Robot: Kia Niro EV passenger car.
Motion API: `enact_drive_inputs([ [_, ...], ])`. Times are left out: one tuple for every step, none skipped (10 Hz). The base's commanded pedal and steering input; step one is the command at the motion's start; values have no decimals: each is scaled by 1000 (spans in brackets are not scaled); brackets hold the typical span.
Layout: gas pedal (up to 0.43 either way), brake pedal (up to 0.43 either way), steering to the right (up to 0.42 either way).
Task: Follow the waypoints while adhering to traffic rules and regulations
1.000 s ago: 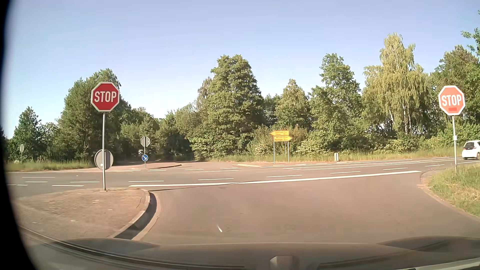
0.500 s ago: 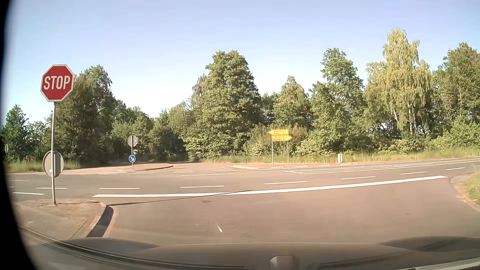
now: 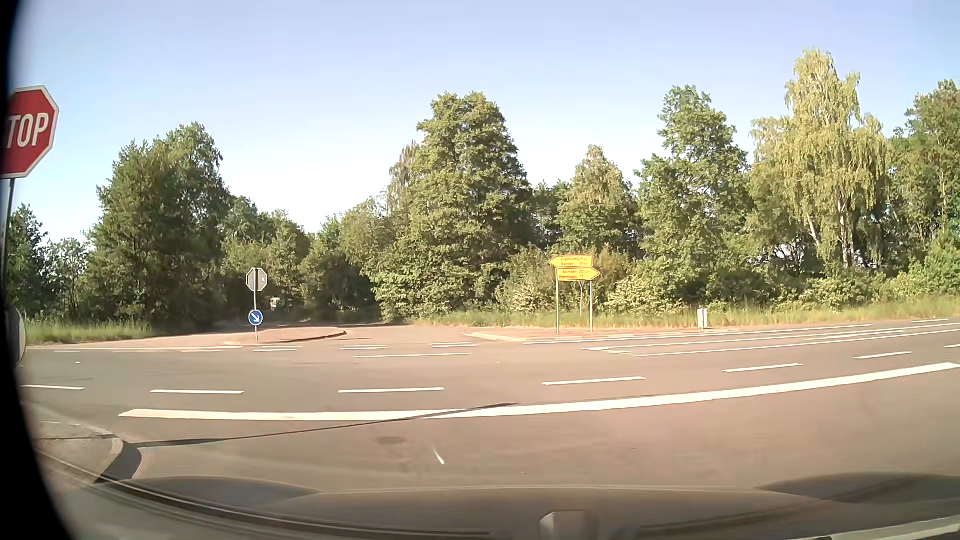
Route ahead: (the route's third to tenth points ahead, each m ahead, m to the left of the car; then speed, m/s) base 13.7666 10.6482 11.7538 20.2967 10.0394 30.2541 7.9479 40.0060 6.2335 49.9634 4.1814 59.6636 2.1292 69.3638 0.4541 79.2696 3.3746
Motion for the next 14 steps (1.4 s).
enact_drive_inputs([
  [0, 6, -104],
  [0, 6, -122],
  [0, 6, -135],
  [0, 6, -143],
  [0, 6, -153],
  [0, 6, -163],
  [0, 6, -170],
  [0, 6, -171],
  [0, 6, -170],
  [0, 6, -170],
  [0, 6, -170],
  [0, 6, -170],
  [0, 6, -170],
  [0, 6, -170],
])
